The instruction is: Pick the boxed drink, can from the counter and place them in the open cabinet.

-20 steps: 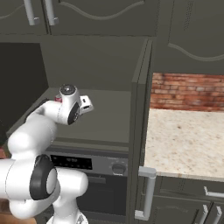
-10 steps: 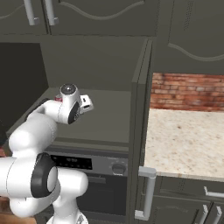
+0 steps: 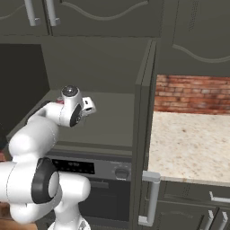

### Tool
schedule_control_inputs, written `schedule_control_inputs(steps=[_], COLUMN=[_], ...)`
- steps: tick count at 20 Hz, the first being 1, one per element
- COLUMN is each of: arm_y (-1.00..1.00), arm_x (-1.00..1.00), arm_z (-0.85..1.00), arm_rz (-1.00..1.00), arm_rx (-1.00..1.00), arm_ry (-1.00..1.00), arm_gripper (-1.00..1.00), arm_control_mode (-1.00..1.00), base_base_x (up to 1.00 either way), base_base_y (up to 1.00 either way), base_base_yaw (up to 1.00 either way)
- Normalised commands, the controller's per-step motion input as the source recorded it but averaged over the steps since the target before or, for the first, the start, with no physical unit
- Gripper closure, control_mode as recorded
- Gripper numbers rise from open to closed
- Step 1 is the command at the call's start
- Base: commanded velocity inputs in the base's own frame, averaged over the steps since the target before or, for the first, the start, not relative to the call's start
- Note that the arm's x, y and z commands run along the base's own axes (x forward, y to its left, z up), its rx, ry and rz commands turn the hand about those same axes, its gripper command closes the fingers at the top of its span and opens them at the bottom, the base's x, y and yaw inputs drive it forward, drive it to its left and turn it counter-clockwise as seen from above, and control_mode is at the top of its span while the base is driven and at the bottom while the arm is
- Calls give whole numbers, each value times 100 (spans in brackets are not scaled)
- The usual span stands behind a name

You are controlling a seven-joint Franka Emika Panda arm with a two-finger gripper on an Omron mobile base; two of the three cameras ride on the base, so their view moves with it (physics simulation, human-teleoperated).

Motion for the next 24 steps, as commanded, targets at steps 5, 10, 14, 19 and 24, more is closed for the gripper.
schedule_control_inputs(steps=[5,10,14,19,24], arm_y=[-1,-7,-20,-38,-7], arm_x=[-63,-91,-96,-100,-100], arm_z=[0,1,38,38,69], arm_rz=[0,0,0,0,0], arm_rx=[0,3,14,18,11], arm_ry=[-3,-19,-41,-54,-53], arm_gripper=[-100,-100,-100,-100,-100], arm_control_mode=[-100,-100,-100,-100,-100], base_base_x=[0,0,0,0,0], base_base_y=[0,0,0,0,0], base_base_yaw=[0,0,0,0,0])
